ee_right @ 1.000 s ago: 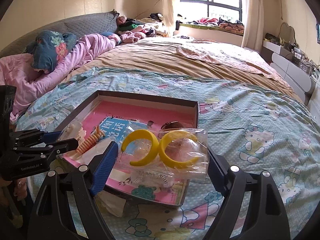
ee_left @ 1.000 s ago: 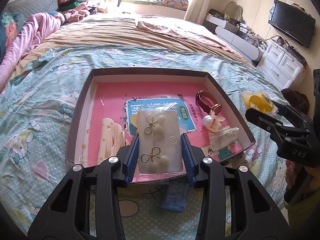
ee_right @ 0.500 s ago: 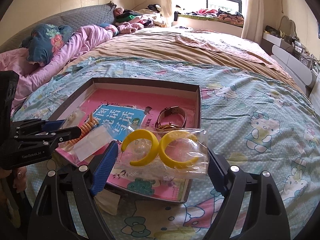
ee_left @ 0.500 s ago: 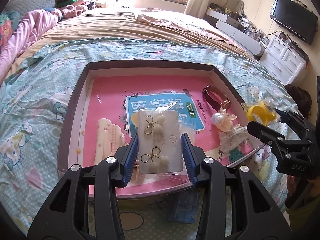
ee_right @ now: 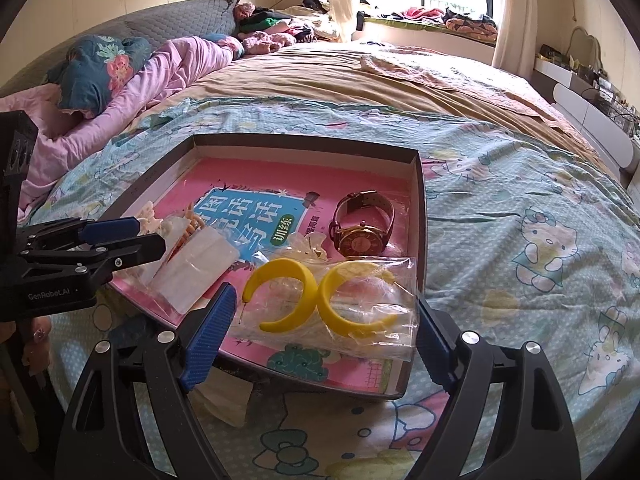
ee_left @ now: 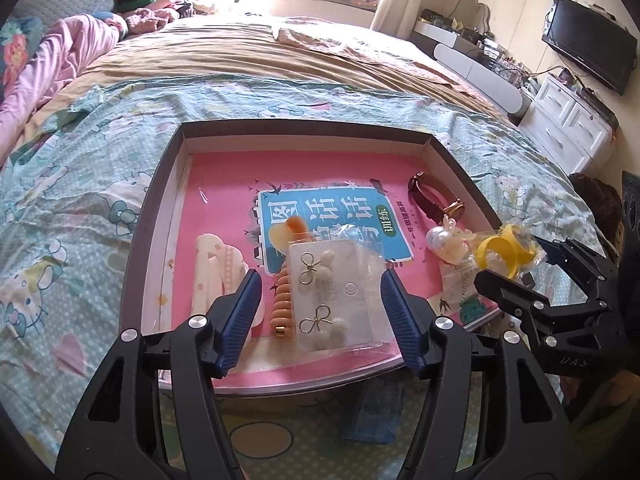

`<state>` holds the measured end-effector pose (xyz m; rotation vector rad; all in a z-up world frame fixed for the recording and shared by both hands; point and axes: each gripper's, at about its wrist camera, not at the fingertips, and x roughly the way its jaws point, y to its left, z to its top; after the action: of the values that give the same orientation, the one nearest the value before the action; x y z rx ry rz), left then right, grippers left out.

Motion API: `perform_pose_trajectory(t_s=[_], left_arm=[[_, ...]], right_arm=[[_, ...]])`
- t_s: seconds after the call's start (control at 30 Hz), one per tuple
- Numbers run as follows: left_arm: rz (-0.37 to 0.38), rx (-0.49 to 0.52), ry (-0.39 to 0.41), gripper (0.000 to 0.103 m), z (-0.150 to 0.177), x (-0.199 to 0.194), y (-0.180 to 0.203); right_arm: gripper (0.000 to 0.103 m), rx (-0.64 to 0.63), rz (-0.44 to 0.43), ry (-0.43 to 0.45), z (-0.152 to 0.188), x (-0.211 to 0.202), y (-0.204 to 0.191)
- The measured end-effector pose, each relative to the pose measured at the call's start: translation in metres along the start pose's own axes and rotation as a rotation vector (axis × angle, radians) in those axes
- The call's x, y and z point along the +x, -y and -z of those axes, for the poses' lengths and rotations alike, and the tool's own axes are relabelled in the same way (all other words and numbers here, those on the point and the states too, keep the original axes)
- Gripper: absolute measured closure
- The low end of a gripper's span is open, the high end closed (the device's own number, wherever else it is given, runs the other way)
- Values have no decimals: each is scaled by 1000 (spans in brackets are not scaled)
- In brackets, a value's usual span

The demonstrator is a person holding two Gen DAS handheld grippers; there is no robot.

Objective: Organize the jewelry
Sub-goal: 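Open both tools to release the earring card and bangles, then withdraw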

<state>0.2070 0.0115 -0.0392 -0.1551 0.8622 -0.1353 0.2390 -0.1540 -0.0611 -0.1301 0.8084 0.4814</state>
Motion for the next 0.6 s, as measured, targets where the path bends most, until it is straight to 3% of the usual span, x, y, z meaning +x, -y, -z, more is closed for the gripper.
perform_pose_trajectory(t_s=[0.43, 0.6], left_arm=[[5, -21, 22, 43, 2, -16, -3], [10, -23, 41, 39, 1, -27, -2]], right_arm=[[18, -6, 5, -9, 2, -2, -3], [13, 15, 8, 20, 0, -19, 2]])
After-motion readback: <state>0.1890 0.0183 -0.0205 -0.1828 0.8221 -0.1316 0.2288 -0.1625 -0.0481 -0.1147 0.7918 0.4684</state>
